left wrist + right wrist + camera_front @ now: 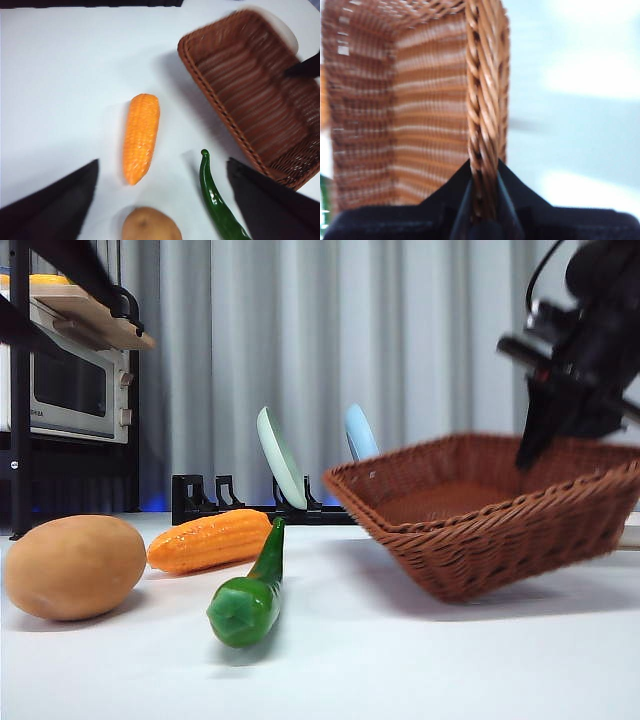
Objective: Pick up the basket,pick up the corn from the table,pick up the potato from the table,pick up the cucumber from the table,put all items into the basket
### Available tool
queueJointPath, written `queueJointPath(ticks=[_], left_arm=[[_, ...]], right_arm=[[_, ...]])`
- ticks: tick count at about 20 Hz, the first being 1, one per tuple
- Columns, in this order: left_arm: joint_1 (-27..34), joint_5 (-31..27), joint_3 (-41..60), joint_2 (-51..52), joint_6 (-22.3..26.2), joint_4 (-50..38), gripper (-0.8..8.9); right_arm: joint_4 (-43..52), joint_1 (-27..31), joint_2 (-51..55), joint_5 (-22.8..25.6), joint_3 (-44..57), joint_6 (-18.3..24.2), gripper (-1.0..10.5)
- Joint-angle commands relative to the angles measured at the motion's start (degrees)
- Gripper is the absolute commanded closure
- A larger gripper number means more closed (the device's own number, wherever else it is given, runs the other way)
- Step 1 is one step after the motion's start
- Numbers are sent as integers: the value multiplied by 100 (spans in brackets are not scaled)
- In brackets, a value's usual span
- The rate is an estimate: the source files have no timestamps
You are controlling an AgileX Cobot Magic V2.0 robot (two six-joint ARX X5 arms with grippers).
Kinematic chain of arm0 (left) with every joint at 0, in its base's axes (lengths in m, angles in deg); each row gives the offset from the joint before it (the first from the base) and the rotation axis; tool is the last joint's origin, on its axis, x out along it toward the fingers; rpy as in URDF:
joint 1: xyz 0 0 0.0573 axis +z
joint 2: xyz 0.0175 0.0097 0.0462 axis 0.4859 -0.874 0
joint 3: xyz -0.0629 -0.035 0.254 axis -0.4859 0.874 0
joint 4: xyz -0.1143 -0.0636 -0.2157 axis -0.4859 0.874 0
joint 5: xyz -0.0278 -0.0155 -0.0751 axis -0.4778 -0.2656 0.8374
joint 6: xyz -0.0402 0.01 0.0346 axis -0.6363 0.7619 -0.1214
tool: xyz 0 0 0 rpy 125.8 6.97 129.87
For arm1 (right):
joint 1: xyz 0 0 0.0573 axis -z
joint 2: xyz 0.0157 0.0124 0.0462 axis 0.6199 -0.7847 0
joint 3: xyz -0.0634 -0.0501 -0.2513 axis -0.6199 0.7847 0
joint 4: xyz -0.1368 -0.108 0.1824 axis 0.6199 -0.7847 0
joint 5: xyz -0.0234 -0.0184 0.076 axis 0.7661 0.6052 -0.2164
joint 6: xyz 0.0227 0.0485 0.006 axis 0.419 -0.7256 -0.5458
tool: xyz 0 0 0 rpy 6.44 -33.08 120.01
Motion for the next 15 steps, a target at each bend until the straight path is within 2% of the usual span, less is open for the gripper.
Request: queueJointPath(ticks=[1,4,9,15], left_arm=[[-216,0,-39,-479,44,-275,306],[-509,-122,-420,-1305,402,-140,306],[-955,-831,-1672,-2734,1108,463,306],[-1246,-1294,-2020,-3943,1364,306,306]], right_arm=[[-50,2,470,-52,-2,-76,963],[-229,2,1099,-48,-2,-76,963],[-413,2,1974,-42,-2,-76,963],[-455,2,2446,-42,-2,-79,963]])
